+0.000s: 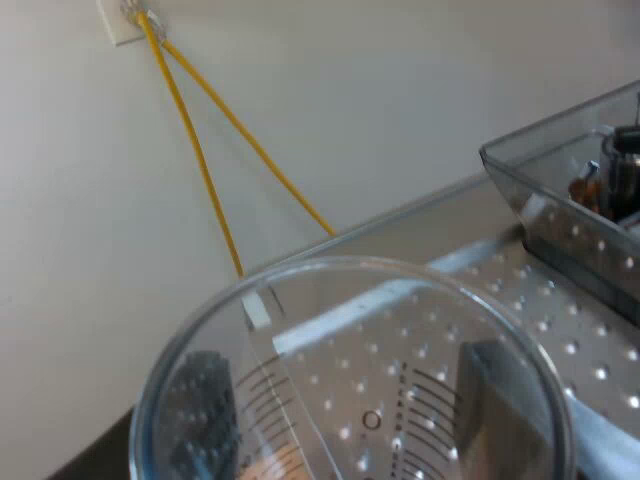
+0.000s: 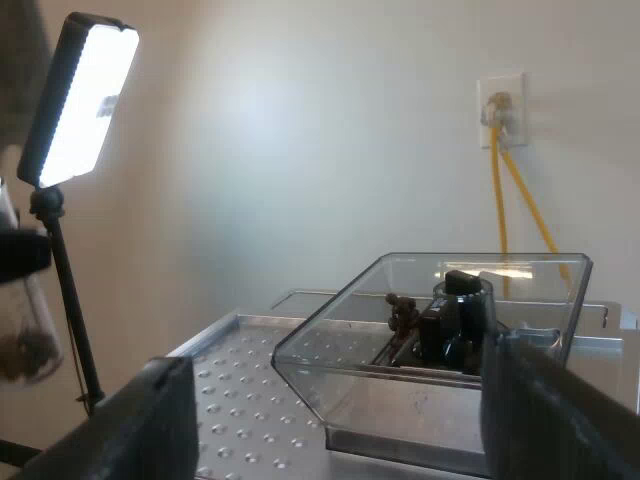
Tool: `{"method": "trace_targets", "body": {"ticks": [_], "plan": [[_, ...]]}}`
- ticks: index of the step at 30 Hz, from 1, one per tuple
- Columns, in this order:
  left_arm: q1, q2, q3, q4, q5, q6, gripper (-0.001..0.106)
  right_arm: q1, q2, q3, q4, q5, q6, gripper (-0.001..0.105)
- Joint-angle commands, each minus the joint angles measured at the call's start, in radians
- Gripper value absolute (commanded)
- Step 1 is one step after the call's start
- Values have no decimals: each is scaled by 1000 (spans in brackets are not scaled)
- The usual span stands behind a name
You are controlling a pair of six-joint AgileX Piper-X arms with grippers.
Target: Pour the beans into the coffee machine
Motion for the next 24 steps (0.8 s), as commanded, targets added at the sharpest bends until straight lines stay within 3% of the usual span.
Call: {"method": "trace_targets", "body": {"ticks": [1,11,14,24], "plan": [[-10,34,-59,-16,-16,-9,40,2,-11,-3,-13,6,-10,62],[-20,169,-210,-11,-31,-17,40,2,-11,-3,-1,6,-10,62],[-28,229,-282,55,-35,-17,40,2,-11,-3,8,6,-10,62],[-136,356,-417,102,-87,-9,40,2,-11,-3,13,6,-10,62]]}}
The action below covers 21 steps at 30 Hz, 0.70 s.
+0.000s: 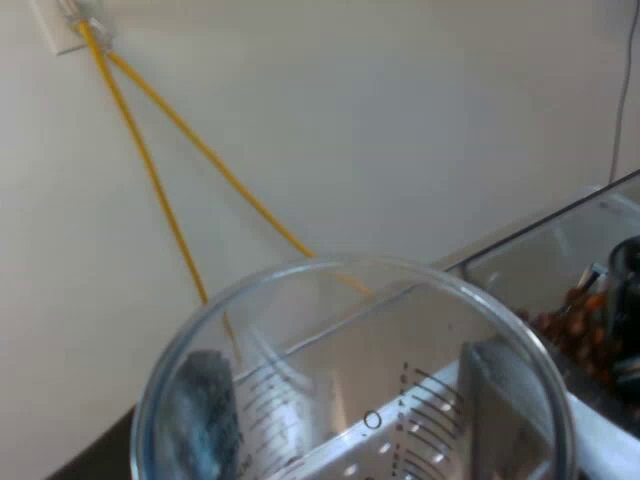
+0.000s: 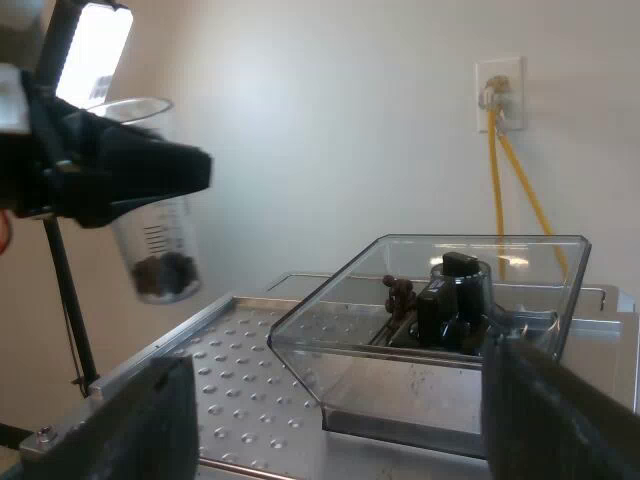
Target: Pour the beans into the coffee machine
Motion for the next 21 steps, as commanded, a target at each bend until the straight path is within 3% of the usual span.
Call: {"method": "trace_targets", "body": {"ticks": [1,5,11,18,21], "plan": [[-32,23,-35,-3,-33,-10,40,2,-11,-3,-10,4,-10,62],[-64,66,-75,6,-73,6,40,2,-11,-3,-10,4,-10,62],[-104,104,-104,26,-195,175,40,2,-11,-3,-10,4,-10,62],[-113,113,-104,25,-199,219,40,2,-11,-3,-10,4,-10,62],[-115,113,-104,-33,-199,351,40,2,-11,-3,-8,4,-10,62]]}}
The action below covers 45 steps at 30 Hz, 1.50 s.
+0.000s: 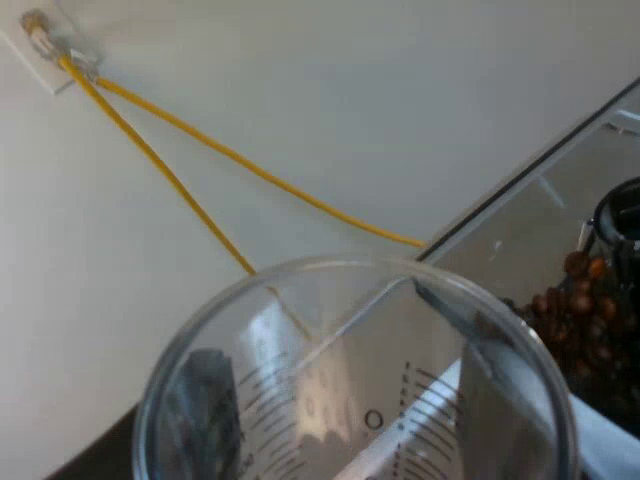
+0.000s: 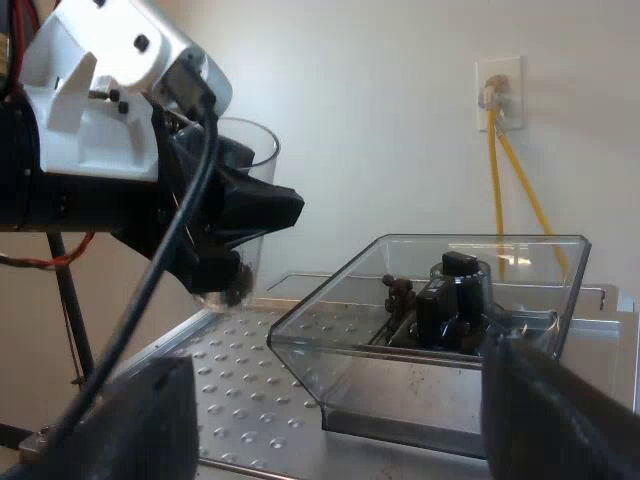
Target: Pour the beans into the coffee machine
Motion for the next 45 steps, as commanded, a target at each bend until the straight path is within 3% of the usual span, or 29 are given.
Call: {"method": "trace_targets", "body": {"ticks": [1,3,16,21,28,29,32,42,45], "plan": [[-5,-2,-12,-56,-17,89,40,2,-11,-3,-8,4,-10,62],[-8,-2,-12,-89,-25,159,40,2,-11,-3,-8,4,-10,62],[-14,27,-12,-123,-57,302,40,2,-11,-3,-8,2,6,62],[-42,27,-12,-173,-69,486,40,2,-11,-3,-7,2,13,62],[-70,51,-12,-194,-70,599,40,2,-11,-3,-7,-1,13,62],[-78,65,-12,-194,-103,660,40,2,-11,-3,-7,-2,13,62],[-85,74,-12,-196,-140,727,40,2,-25,-3,-4,-2,13,62],[-87,74,-12,-202,-129,918,40,2,-36,-3,3,-2,13,62],[-87,74,-12,-202,-130,1007,40,2,-36,-3,5,-2,13,62]]}}
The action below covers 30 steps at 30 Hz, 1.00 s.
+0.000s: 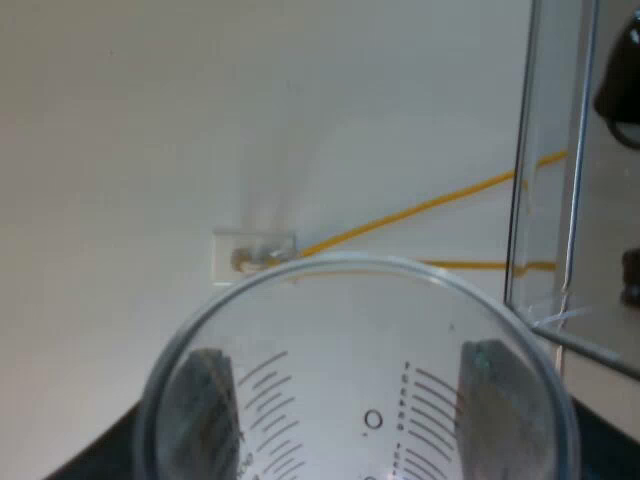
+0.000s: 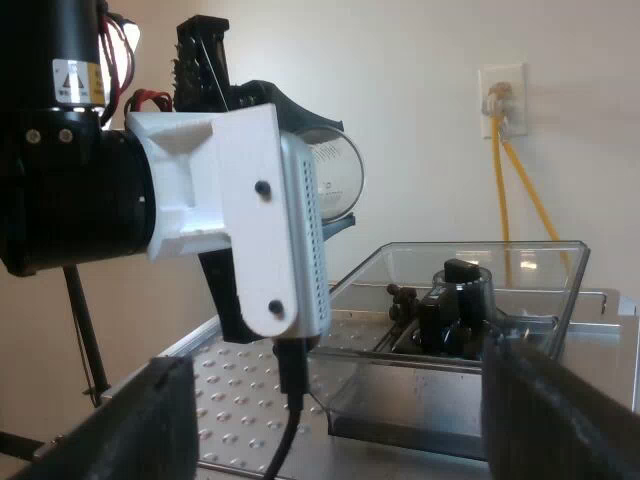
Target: Pour the beans into the coffee machine
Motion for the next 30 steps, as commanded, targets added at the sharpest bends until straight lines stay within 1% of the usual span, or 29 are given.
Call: {"method": "trace_targets", "body": {"ticks": [1,4,6,7,8,9,11,15,16,17,18,20,24,26,27,30], "plan": [[-5,-3,-6,-12,-6,73,40,2,-12,-7,0,-2,-3,62],[-5,-3,-6,-12,12,81,40,2,-12,-7,5,-2,-3,62],[-5,-3,-6,-12,30,101,40,2,-12,-7,21,-2,-3,62],[-5,0,-6,-12,40,118,40,2,-12,-7,25,-2,-3,62],[-5,0,-6,-12,55,153,40,2,-12,-7,31,-2,-3,62],[-5,3,-6,-12,60,164,40,2,-12,-7,31,-2,-3,62],[-5,10,-6,-12,63,217,40,2,-12,-7,32,-2,-3,62],[-5,20,-6,-12,63,222,40,2,-12,-7,32,-3,-3,62],[-5,21,-6,-12,63,234,40,2,-12,-7,32,-3,-3,62],[-5,22,-6,-12,60,257,40,2,-12,-7,32,-3,-3,62],[-5,22,-6,-12,60,266,40,2,-12,-7,32,-3,-3,62],[-5,22,-6,-12,60,323,40,2,-12,-7,32,-3,-3,62],[-5,22,-6,-12,63,368,36,2,-12,-7,32,-3,-3,62],[-5,22,-6,-12,63,417,35,2,-12,-7,32,-9,6,62],[-5,22,-6,-12,63,427,35,2,-12,-7,32,-11,8,62],[-5,22,-6,-12,63,500,35,2,-12,-7,32,-11,21,62]]}}
